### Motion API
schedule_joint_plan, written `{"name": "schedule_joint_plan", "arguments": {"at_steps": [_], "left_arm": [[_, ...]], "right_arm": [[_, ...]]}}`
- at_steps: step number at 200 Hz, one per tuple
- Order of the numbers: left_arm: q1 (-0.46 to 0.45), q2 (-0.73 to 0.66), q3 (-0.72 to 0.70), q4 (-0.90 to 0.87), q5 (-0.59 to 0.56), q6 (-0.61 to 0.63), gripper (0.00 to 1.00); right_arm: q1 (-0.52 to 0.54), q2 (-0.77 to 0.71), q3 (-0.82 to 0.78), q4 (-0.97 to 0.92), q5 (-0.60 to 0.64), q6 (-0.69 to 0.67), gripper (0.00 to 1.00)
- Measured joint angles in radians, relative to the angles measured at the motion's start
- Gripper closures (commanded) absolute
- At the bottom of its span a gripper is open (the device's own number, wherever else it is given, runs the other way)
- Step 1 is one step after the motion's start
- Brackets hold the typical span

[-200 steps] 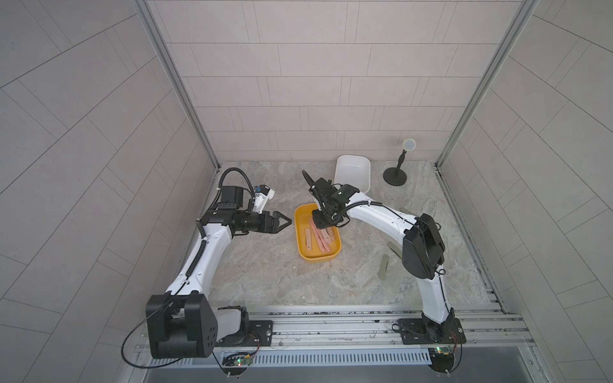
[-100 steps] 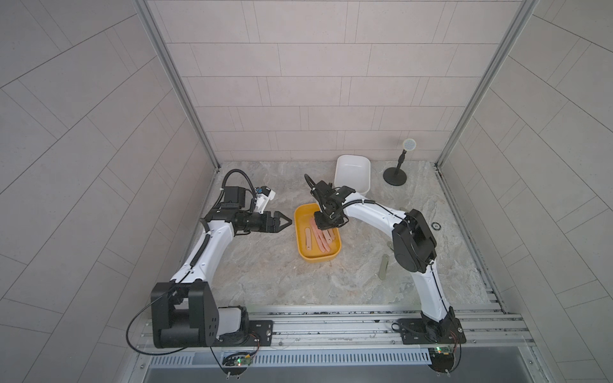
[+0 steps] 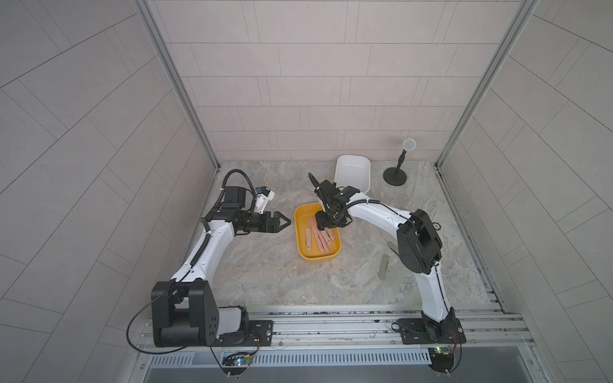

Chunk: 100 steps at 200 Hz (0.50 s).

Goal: Place the fruit knives into the storage box by color
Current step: Place the fruit knife in the storage box.

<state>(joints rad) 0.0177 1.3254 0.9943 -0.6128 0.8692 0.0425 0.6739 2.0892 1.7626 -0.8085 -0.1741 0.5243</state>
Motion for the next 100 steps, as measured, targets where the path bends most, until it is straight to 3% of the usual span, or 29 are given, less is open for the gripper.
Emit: {"name": "schedule_joint_plan", "arguments": {"at_steps": [43,100], "left_arm": [[0.000,0.000,0.000,-0.001,-0.039,0.008,0.13],[-0.005,0.015,0.101,-0.029,-0.045,0.018,0.13]], "right_arm": [[-0.035,-0.128,0.000,-0.002,0.028,-0.020,0.25],[-0.203,-0.158,0.022,0.021,0.123,-0.058,0.24]]}}
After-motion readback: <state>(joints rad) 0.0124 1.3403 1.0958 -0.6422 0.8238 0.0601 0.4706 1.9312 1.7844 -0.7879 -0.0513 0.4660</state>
